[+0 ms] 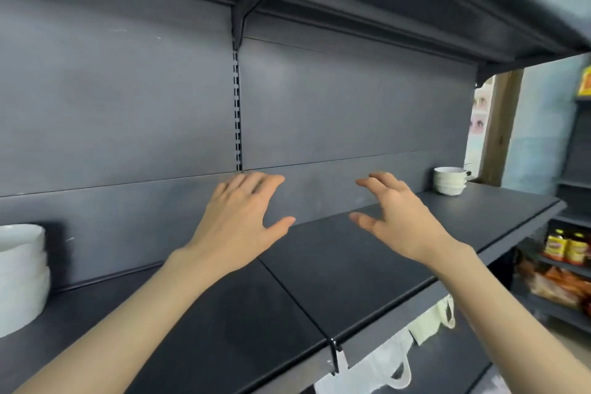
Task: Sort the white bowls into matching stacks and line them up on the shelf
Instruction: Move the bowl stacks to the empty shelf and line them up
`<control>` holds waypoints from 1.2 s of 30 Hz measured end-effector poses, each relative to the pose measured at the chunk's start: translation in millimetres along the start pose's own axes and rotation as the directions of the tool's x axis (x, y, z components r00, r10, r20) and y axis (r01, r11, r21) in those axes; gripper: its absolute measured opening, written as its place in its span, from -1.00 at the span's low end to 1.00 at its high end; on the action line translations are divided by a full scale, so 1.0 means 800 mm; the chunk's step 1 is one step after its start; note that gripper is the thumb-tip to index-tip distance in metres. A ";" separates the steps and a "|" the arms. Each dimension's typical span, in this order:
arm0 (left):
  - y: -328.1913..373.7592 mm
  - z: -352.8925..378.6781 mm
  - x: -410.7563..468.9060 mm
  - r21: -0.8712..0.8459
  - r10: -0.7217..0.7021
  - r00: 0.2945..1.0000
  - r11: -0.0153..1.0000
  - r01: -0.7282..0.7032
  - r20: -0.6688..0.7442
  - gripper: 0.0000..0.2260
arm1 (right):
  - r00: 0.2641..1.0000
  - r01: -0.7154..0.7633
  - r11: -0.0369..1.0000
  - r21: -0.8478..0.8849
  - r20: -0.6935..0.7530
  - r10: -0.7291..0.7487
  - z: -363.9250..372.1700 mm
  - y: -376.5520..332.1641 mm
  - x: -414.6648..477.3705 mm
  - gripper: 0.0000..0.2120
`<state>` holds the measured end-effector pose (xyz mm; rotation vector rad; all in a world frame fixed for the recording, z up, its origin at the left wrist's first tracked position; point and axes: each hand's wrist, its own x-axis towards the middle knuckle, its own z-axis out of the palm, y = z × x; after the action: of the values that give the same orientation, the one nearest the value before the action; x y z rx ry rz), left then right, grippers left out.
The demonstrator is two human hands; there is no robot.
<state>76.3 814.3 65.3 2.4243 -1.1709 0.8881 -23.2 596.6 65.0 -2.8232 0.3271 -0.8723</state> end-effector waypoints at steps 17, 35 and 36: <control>0.259 0.161 0.198 0.109 0.244 0.958 0.967 -0.229 -0.153 -0.45 | 0.988 -0.136 0.971 -0.195 -0.094 0.120 -0.094 0.343 0.003 -0.42; 0.412 0.390 0.470 0.047 0.296 0.940 0.955 -0.292 -0.169 -0.42 | 0.984 -0.160 0.952 -0.260 -0.113 0.135 -0.094 0.658 0.164 -0.44; 0.422 0.400 0.481 0.038 0.293 0.941 0.956 -0.291 -0.170 -0.42 | 0.985 -0.158 0.957 -0.244 -0.113 0.134 -0.092 0.676 0.170 -0.44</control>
<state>121.9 212.5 72.5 2.1617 -1.4838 1.1697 -41.2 34.4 77.1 -2.9399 0.6988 -0.9986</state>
